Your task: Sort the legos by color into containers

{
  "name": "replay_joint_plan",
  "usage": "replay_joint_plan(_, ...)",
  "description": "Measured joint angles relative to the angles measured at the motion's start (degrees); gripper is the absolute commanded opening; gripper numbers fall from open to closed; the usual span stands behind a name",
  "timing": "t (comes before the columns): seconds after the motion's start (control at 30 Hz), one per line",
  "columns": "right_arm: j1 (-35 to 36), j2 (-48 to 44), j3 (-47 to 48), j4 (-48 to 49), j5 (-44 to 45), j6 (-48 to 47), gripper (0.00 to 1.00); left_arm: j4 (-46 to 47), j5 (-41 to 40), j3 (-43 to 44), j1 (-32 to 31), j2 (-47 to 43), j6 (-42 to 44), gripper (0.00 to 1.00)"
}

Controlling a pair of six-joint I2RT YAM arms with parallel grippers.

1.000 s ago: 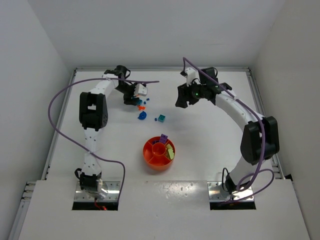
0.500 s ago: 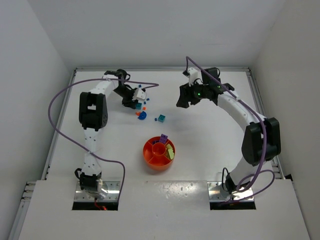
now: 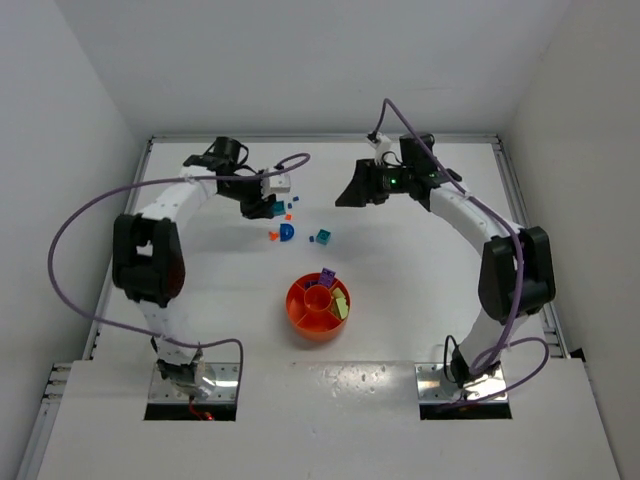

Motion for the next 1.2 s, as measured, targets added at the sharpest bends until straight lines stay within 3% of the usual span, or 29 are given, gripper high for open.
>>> replay_joint_plan(0.17, 0.2, 3.87, -0.09, 4.28, -4.87, 6.03, 0.64, 10.82, 0.02, -9.49, -6.12, -18.05, -15.47, 0.27)
replay_joint_plan(0.43, 1.09, 5.27, -0.13, 12.81, -13.92, 13.88, 0.64, 20.28, -1.57, -19.39, -14.56, -27.74, -30.93, 0.27)
replay_joint_plan(0.6, 2.86, 5.09, -1.81, 17.03, -18.1, 15.74, 0.67, 21.29, -2.67, -21.11, -14.84, -28.0, -33.86, 0.27)
replay_joint_plan(1.03, 5.4, 4.17, -3.54, 16.74, -20.65, 15.67, 0.7, 23.21, -3.32, -20.87, -18.12, -27.98, -35.45, 0.27)
replay_joint_plan(1.1, 5.4, 4.2, -3.54, 16.74, -20.68, 15.67, 0.66, 23.26, -3.39, -20.55, -18.45, -27.98, -35.45, 0.27)
replay_joint_plan(1.13, 5.4, 4.2, -3.54, 16.74, -20.72, 15.67, 0.57, 23.21, -3.5, -20.28, -18.56, -27.98, -35.47, 0.27)
replay_joint_plan(1.2, 5.4, 4.28, -3.54, 16.85, -20.94, 15.43, 0.49, 23.26, -3.78, -19.69, -18.78, -27.96, -35.52, 0.27)
